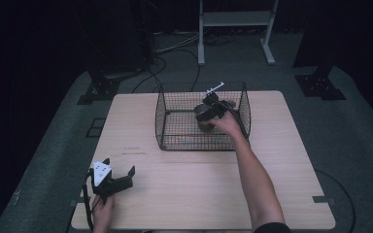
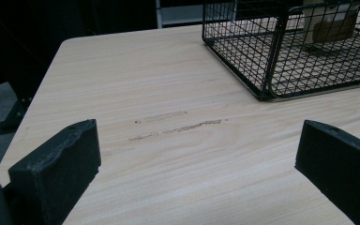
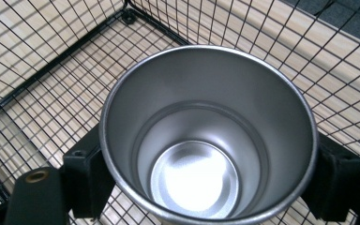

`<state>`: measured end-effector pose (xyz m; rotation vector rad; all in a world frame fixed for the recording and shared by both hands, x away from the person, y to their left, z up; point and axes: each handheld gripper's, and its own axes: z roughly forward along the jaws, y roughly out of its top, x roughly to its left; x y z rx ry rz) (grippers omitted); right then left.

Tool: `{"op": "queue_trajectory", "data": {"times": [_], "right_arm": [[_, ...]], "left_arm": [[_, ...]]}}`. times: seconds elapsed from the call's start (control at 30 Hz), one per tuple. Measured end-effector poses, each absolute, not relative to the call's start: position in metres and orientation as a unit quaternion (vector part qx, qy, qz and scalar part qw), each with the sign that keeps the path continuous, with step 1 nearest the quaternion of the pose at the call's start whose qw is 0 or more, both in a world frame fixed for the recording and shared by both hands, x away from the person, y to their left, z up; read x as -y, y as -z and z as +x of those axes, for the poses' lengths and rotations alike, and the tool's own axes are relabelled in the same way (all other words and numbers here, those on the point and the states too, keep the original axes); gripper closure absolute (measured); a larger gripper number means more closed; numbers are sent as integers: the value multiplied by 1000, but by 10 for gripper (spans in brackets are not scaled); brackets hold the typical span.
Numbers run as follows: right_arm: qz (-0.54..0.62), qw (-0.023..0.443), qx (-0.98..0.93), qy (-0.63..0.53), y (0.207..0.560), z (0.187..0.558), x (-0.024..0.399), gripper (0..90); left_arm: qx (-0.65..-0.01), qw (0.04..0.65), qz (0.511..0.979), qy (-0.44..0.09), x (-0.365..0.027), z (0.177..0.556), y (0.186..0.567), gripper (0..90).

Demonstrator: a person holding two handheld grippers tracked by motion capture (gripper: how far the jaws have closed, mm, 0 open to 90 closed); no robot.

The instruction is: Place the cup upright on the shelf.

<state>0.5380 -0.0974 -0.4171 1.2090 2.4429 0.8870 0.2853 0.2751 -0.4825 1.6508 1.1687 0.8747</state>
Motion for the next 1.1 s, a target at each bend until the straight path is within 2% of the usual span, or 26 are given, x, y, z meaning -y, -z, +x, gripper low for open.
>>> {"op": "queue_trajectory", "data": {"times": [0.43,1.1], "right_arm": [[410,130,-855,-291,420,539,95,172],[402,149,-857,-284,417,536,93,144]], "left_arm": [[-473,452,668,-354,-275,285,483,0],[-473,453,668,-354,-275,285,483,0]]}}
